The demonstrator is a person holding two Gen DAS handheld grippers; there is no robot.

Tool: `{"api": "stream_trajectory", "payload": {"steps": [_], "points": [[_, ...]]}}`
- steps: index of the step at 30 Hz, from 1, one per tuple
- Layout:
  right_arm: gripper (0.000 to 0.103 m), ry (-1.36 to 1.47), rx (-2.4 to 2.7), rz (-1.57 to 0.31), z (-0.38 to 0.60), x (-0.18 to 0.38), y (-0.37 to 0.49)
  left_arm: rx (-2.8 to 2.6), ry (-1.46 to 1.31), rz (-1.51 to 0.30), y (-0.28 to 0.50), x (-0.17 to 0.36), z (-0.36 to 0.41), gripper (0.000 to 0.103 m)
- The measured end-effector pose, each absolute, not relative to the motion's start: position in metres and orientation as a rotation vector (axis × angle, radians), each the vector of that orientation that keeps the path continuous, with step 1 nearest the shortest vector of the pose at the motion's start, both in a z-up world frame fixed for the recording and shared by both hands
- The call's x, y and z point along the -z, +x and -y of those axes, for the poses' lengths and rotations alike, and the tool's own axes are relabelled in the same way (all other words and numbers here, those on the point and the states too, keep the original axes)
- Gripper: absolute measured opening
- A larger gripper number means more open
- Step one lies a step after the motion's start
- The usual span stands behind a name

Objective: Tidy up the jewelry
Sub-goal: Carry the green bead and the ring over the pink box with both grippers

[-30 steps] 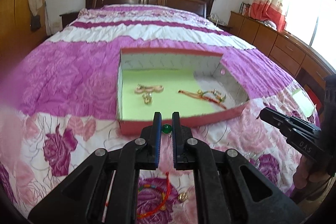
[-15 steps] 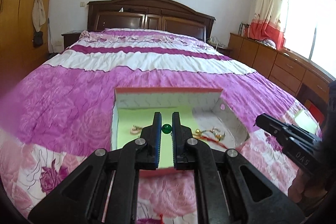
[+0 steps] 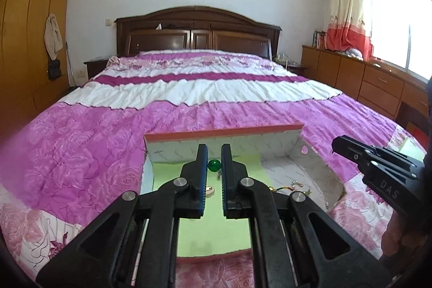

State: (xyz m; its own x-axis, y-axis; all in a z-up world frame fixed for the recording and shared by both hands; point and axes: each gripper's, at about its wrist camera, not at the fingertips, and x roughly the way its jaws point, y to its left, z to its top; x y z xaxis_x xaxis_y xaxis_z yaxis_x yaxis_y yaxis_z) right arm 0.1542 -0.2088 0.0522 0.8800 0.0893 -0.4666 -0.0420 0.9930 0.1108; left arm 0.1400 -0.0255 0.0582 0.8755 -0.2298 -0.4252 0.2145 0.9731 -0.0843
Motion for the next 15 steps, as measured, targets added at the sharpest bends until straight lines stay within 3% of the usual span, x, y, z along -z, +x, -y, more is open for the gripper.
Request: {"api": "stream_trajectory", "payload": {"steps": [15], "points": [[0.011, 0.084, 0.009, -0.757, 0.226, 0.012, 0.211, 0.218, -0.028, -0.709, 0.181, -0.002, 0.033, 0.001]]}}
